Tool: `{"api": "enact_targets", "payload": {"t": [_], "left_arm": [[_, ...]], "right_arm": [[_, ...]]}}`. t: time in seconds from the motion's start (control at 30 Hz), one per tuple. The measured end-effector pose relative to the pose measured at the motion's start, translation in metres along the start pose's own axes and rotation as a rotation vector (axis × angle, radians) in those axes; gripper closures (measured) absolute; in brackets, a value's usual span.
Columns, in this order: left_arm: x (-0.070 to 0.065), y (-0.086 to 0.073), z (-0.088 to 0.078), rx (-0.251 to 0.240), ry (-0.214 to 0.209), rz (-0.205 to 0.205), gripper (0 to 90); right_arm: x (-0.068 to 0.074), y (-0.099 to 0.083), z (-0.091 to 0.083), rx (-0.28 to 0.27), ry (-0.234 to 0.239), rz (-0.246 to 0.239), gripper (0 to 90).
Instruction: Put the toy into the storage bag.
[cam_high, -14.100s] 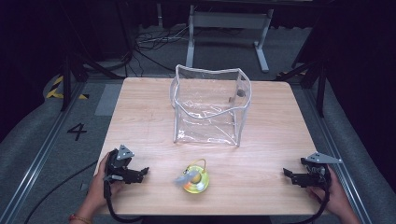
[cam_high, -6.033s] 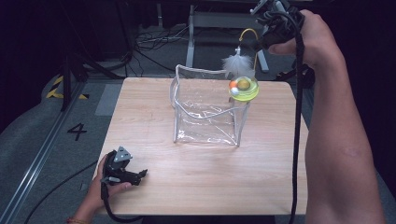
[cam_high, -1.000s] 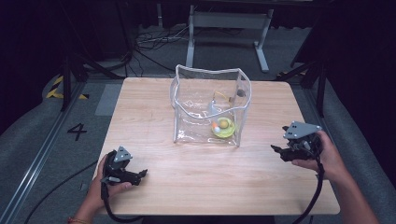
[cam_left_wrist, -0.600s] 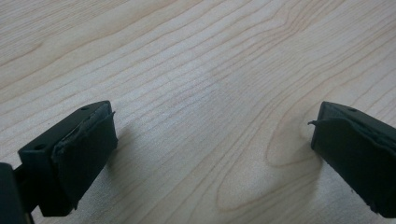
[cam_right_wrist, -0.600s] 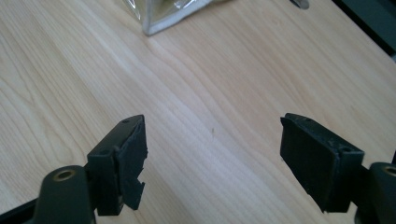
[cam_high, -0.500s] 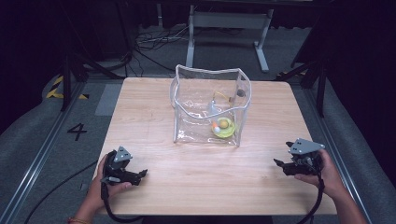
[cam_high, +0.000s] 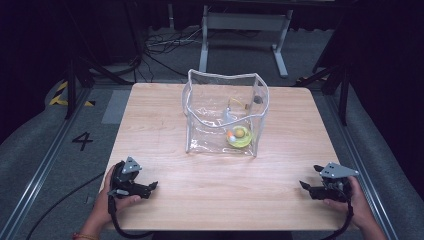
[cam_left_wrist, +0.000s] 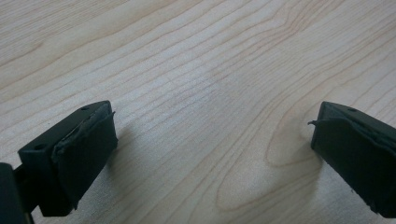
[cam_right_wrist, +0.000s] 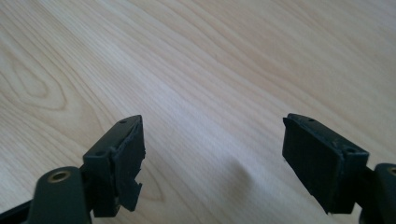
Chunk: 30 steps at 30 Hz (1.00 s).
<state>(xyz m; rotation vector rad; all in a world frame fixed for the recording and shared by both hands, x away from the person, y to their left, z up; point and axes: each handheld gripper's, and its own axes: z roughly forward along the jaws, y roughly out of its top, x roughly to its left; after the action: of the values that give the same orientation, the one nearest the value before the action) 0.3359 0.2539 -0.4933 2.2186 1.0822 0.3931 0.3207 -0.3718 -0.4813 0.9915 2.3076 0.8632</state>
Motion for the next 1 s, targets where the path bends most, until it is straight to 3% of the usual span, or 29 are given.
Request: {"api": "enact_targets", "payload": {"t": [0.2, 0.23, 0.4, 0.5, 1.0], "left_arm": [[-0.002, 0.000, 0.000, 0.006, 0.002, -0.025, 0.5], [-0.002, 0.000, 0.000, 0.006, 0.003, -0.026, 0.5], [-0.002, 0.001, 0.000, 0.005, 0.013, -0.024, 0.5], [-0.004, 0.000, 0.000, 0.001, 0.020, -0.042, 0.5], [-0.004, 0.000, 0.000, 0.001, 0.029, -0.043, 0.4]], "right_arm": [[-0.001, -0.022, 0.000, -0.041, 0.016, 0.128, 19.1], [-0.002, -0.022, -0.001, -0.036, -0.003, 0.141, 18.0], [-0.004, -0.022, 0.000, -0.021, 0.004, 0.181, 16.1], [-0.007, -0.022, 0.003, 0.000, 0.019, 0.241, 13.2], [-0.008, -0.022, 0.003, 0.004, 0.015, 0.246, 12.1]]}}
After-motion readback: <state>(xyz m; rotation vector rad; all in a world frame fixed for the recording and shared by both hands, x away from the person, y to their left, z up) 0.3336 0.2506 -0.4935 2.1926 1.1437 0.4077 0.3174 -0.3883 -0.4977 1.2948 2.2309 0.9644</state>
